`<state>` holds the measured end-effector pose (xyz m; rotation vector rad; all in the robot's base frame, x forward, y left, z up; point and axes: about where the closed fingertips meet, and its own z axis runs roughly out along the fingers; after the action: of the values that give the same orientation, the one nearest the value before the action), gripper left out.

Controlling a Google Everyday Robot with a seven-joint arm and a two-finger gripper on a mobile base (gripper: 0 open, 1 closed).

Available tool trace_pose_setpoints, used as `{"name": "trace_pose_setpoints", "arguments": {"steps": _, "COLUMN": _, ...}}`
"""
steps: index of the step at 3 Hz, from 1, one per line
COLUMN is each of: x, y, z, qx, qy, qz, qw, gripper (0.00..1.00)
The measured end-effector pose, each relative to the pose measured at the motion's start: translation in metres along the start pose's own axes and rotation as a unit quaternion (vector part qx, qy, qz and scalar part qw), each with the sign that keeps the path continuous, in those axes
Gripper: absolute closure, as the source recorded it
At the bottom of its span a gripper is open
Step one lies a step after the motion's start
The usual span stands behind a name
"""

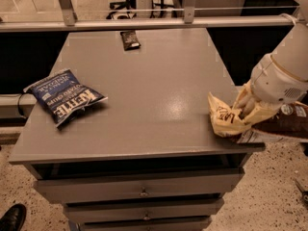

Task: Move brown chip bag near rxbar chocolate

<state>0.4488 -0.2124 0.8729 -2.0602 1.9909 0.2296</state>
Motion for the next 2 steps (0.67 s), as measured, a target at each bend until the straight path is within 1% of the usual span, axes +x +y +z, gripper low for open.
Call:
{"name": "trace_pose_setpoints", "arguments": {"steps": 1, "x": -0.018, "y": -0.041, "z": -0.035, "qx": 0.084, "qy": 0.007, "qz": -0.047, "qw": 0.9953, "gripper": 1.0}}
{"name": "trace_pose_setpoints", "arguments": {"steps": 2, "x": -0.05, "y": -0.095, "z": -0.077, "qx": 0.174, "qy": 0.006, "qz": -0.116, "qw": 0.9778, "gripper": 1.0}}
